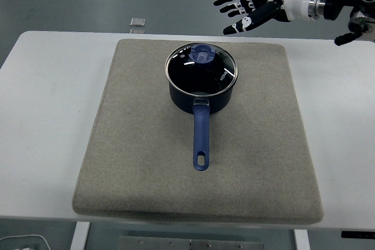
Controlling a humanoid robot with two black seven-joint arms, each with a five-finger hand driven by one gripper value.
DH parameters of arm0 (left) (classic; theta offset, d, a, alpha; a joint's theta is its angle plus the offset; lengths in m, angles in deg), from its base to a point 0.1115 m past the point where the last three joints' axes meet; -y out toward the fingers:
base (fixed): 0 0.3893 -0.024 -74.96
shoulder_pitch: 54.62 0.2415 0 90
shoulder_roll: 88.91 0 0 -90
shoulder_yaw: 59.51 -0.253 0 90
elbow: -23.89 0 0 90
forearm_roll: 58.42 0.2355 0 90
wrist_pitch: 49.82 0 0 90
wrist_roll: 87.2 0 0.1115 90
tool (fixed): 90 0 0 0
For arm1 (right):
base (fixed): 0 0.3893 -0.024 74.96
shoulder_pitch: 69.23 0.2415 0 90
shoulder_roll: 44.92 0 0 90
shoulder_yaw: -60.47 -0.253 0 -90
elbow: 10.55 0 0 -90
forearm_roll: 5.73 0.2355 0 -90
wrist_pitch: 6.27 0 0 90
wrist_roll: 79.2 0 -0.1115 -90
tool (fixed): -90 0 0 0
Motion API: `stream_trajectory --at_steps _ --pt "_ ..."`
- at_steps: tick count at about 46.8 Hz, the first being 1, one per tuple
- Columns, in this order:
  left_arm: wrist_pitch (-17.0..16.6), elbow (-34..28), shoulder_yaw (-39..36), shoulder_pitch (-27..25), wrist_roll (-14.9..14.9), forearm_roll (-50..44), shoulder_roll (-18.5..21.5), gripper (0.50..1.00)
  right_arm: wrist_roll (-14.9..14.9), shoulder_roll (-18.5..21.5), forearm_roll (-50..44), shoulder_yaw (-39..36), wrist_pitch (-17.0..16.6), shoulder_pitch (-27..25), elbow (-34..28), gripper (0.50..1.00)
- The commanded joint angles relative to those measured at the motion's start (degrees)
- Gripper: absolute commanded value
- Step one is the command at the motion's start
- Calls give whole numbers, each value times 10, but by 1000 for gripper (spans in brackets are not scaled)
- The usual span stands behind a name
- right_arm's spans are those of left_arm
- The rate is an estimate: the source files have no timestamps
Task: Lift the pot lid and place it to the right of the pot.
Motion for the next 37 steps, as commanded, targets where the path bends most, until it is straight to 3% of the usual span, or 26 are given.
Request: stream_trajectory --at_steps 1,10,24,37 --pt "0 0 0 0 0 0 0 1000 0 0 -40 0 2 4 6 928" --pt "-1 0 0 0 0 0 0 1000 0 13 -136 19 1 25 12 928" --pt "0 0 0 0 0 0 0 1000 0 51 -162 103 22 70 12 928" --pt "0 0 0 0 0 0 0 1000 -2 86 -218 122 46 73 12 926"
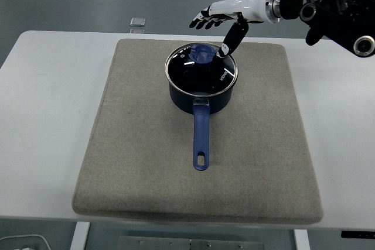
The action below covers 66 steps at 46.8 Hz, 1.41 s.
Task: Lift the pot lid and place it to the right of the pot.
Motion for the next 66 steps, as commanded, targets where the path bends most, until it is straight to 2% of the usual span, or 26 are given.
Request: stream_trajectory --at_steps 1,15,21,25,32,36,50,59,66 --pt "-1 0 0 0 0 0 0 1000 -1 11 -15 5 4 0 0 926" --pt "0 0 0 0 0 0 0 1000 -1 21 -47 25 15 -1 0 917" --pt "0 0 0 0 0 0 0 1000 -1 21 -57 32 20 -2 0 901" --pt "0 0 0 0 0 0 0 1000 -1 24 -57 32 21 -1 0 872" --pt "-1 0 0 0 0 0 0 1000 -2 25 -57 32 22 -2 0 864" --pt "0 0 0 0 0 0 0 1000 -2 26 -57 32 24 -2 0 834" --pt "0 0 0 0 0 0 0 1000 -3 37 -57 33 23 -5 0 830" --pt "-1 0 0 0 0 0 0 1000 -4 37 -58 34 21 -4 0 764" --pt "0 0 0 0 0 0 0 1000 -4 37 -58 38 20 -2 0 760"
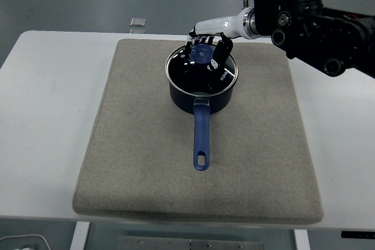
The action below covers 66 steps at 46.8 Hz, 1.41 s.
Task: Lift the pot lid and place it to the right of the pot.
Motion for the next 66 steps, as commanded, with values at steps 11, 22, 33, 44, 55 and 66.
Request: stream_trajectory --at_steps 11,22,33,44,55,66 --pt "0 0 0 0 0 0 0 1000 0 -1 0 0 -3 4 0 666" --pt "0 0 0 0 0 0 0 1000 0 -2 0 -2 -3 5 0 601" --pt "0 0 0 0 0 0 0 1000 0 -11 4 -2 -7 29 -1 503" --pt "0 0 0 0 0 0 0 1000 0 -48 9 1 -7 42 -4 500" --pt "-1 0 0 0 0 0 0 1000 0 -108 11 14 -13 40 -10 500" --pt "0 0 0 0 0 0 0 1000 0 -145 11 17 -10 15 -26 500"
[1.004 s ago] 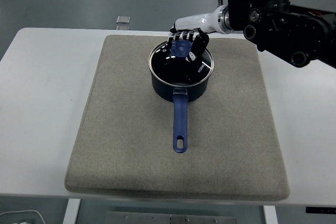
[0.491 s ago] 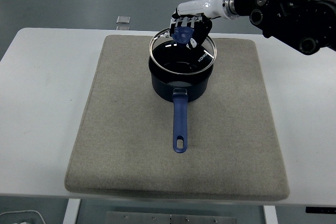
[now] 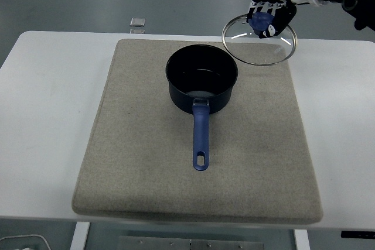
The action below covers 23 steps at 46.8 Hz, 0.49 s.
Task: Lift the pot lid and place it to the right of the pot.
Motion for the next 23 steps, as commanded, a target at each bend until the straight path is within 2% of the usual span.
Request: stream_trajectory --at_steps 1,11,23 --pt "0 0 0 0 0 0 0 1000 0 -5 -1 0 4 -16 -9 500" --pt "0 0 0 0 0 0 0 1000 1 -4 -4 1 24 -65 -25 500" --pt "0 0 0 0 0 0 0 1000 1 5 -4 2 46 -96 -28 500"
